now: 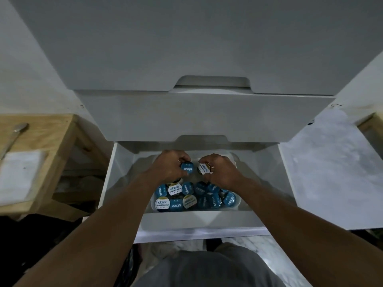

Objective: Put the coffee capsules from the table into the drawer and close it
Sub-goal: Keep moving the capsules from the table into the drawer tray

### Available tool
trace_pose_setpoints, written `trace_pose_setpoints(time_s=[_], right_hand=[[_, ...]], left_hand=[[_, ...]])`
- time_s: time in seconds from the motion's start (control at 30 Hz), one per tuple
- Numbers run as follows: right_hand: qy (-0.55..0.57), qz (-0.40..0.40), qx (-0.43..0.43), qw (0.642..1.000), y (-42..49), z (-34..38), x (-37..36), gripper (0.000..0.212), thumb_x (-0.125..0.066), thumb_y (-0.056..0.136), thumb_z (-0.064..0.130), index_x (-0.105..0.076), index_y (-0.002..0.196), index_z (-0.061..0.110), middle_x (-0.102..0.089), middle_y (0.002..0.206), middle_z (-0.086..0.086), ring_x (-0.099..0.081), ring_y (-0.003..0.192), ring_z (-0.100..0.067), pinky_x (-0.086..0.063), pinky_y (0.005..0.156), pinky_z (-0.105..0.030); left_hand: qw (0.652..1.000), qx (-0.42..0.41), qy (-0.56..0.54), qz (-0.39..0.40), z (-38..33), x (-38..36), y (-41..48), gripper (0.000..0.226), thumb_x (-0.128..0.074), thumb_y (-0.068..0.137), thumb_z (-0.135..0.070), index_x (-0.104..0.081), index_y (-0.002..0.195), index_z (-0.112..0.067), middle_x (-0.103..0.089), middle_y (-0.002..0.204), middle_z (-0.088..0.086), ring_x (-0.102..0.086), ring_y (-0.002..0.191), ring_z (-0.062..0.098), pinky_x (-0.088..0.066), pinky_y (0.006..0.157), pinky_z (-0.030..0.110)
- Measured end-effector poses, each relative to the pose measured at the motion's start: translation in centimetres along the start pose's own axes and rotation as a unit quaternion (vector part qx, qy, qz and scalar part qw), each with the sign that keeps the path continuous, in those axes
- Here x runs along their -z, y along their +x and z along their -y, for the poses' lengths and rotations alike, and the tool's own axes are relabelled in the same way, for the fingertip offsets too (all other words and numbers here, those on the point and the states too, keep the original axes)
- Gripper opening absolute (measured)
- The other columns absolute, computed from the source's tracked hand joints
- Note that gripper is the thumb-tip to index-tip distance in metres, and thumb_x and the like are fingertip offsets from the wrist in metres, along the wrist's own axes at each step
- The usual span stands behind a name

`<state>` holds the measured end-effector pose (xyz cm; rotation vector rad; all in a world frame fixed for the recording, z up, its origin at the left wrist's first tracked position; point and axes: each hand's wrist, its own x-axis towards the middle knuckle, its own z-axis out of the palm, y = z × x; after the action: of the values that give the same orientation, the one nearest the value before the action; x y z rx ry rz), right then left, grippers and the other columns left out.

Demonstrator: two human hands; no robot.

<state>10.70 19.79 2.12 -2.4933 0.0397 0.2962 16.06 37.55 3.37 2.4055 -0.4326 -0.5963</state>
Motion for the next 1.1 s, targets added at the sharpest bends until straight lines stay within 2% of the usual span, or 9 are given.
trace_pose_setpoints(time_s=[0.1,0.23,0.43,0.53,0.63,0.77,0.87,1.0,1.1], right_hand=[[-0.014,0.004,0.003,1.000,0.5,-0.5,0.1,0.048,-0.072,0.076,0.005,-0.061,0.122,0.012,-0.060,0.123,-0.009,-0.056,0.111,-0.022,-0.047,0.095,-0.027],[-0.013,0.005,0.003,1.000,0.7,-0.8,0.0,0.046,-0.073,0.076,0.009,-0.062,0.121,0.014,-0.062,0.120,-0.008,-0.057,0.109,-0.021,-0.045,0.092,-0.025],[0.009,0.013,-0.002,1.000,0.7,-0.9,0.1,0.044,-0.073,0.078,0.017,-0.062,0.120,0.015,-0.061,0.118,-0.006,-0.058,0.107,-0.021,-0.049,0.095,-0.033],[0.014,0.009,-0.003,1.000,0.7,-0.9,0.2,0.038,-0.069,0.083,0.017,-0.062,0.121,0.015,-0.062,0.120,-0.006,-0.058,0.108,-0.020,-0.050,0.096,-0.033],[0.012,0.013,-0.006,1.000,0.8,-0.8,0.1,0.034,-0.068,0.084,0.017,-0.064,0.118,0.015,-0.065,0.118,-0.006,-0.059,0.106,-0.021,-0.049,0.094,-0.031],[0.007,0.027,-0.014,1.000,0.8,-0.6,-0.1,0.031,-0.066,0.086,0.016,-0.065,0.117,0.017,-0.066,0.115,-0.004,-0.060,0.105,-0.019,-0.047,0.090,-0.025],[0.013,0.034,-0.022,0.999,0.7,-0.4,-0.2,0.033,-0.066,0.086,0.018,-0.065,0.119,0.017,-0.067,0.116,-0.005,-0.061,0.103,-0.019,-0.049,0.092,-0.026],[0.025,0.043,-0.022,0.999,0.5,-0.2,-0.2,0.033,-0.066,0.086,0.018,-0.065,0.119,0.016,-0.068,0.114,-0.005,-0.063,0.100,-0.017,-0.044,0.083,-0.018],[0.028,0.052,-0.025,0.998,0.5,-0.1,-0.1,0.035,-0.068,0.084,0.017,-0.065,0.119,0.016,-0.068,0.113,-0.005,-0.064,0.099,-0.017,-0.045,0.082,-0.018]], left_hand=[[1.000,0.008,-0.010,0.002,0.4,-0.4,0.3,0.042,-0.080,0.069,-0.011,-0.067,0.108,-0.018,-0.068,0.107,0.000,-0.062,0.088,0.011,-0.048,0.078,0.021],[0.999,0.021,-0.022,0.013,0.7,-0.7,0.5,0.041,-0.081,0.068,-0.010,-0.067,0.106,-0.018,-0.068,0.102,-0.001,-0.060,0.086,0.009,-0.047,0.077,0.020],[0.999,0.031,-0.033,0.017,0.6,-0.7,1.0,0.033,-0.082,0.069,-0.018,-0.069,0.099,-0.022,-0.069,0.099,-0.003,-0.064,0.089,0.010,-0.051,0.083,0.026],[0.999,0.029,-0.026,0.014,0.7,-0.7,1.1,0.030,-0.082,0.070,-0.020,-0.070,0.097,-0.022,-0.070,0.097,-0.003,-0.063,0.086,0.008,-0.047,0.076,0.020],[0.999,0.035,-0.019,0.016,0.7,-0.7,1.1,0.031,-0.082,0.070,-0.020,-0.070,0.098,-0.022,-0.069,0.097,-0.003,-0.061,0.084,0.007,-0.042,0.071,0.016],[0.999,0.041,-0.006,0.031,0.6,-0.7,1.1,0.035,-0.083,0.068,-0.019,-0.071,0.101,-0.021,-0.068,0.100,-0.003,-0.061,0.085,0.007,-0.043,0.072,0.017],[0.998,0.040,-0.006,0.039,0.6,-0.7,1.1,0.036,-0.083,0.068,-0.017,-0.071,0.101,-0.020,-0.068,0.101,-0.004,-0.061,0.085,0.006,-0.043,0.072,0.017],[0.998,0.035,-0.006,0.044,0.7,-0.7,1.0,0.035,-0.083,0.067,-0.017,-0.070,0.100,-0.020,-0.068,0.100,-0.003,-0.061,0.085,0.007,-0.044,0.073,0.018],[0.999,0.026,-0.001,0.045,0.7,-0.7,1.0,0.036,-0.083,0.068,-0.017,-0.070,0.101,-0.019,-0.068,0.101,-0.002,-0.061,0.086,0.008,-0.047,0.076,0.019]])
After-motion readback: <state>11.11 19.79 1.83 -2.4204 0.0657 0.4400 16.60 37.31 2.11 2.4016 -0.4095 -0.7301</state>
